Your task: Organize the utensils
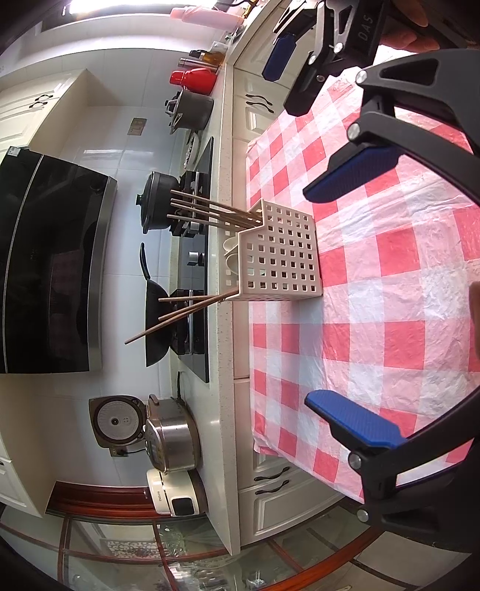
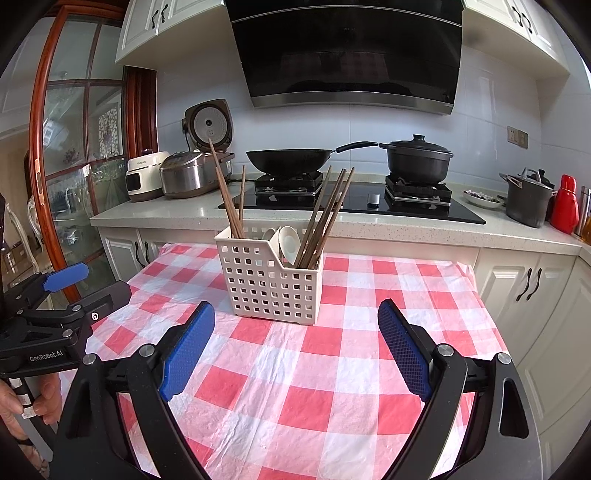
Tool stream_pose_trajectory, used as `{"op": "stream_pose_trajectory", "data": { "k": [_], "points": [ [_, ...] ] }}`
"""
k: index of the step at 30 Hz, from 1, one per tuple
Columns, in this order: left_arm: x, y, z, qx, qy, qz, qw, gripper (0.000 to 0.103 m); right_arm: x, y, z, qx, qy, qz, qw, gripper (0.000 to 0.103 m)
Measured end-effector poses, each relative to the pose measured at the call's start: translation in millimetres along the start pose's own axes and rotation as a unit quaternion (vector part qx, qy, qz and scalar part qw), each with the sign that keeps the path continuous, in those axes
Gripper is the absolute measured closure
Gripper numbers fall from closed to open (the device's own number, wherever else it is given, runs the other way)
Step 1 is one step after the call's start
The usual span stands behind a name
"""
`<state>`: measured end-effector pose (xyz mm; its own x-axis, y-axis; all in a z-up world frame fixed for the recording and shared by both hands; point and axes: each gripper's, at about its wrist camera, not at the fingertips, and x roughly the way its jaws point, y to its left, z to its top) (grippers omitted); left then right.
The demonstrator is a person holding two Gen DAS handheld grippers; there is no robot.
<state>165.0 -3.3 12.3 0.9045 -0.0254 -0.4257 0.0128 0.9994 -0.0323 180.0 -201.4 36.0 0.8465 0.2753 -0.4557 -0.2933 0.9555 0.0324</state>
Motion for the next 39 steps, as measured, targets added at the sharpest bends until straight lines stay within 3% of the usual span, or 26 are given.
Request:
{"op": "stream_pose_trajectory", "data": {
  "k": [39],
  "points": [
    [1.2,2.5,-3.0,-0.017,0.009,-0.005,0.9998,0.005,-0.7,2.7,-2.5,0.002,-0.001,0.002,1.0,0.019]
  ]
}}
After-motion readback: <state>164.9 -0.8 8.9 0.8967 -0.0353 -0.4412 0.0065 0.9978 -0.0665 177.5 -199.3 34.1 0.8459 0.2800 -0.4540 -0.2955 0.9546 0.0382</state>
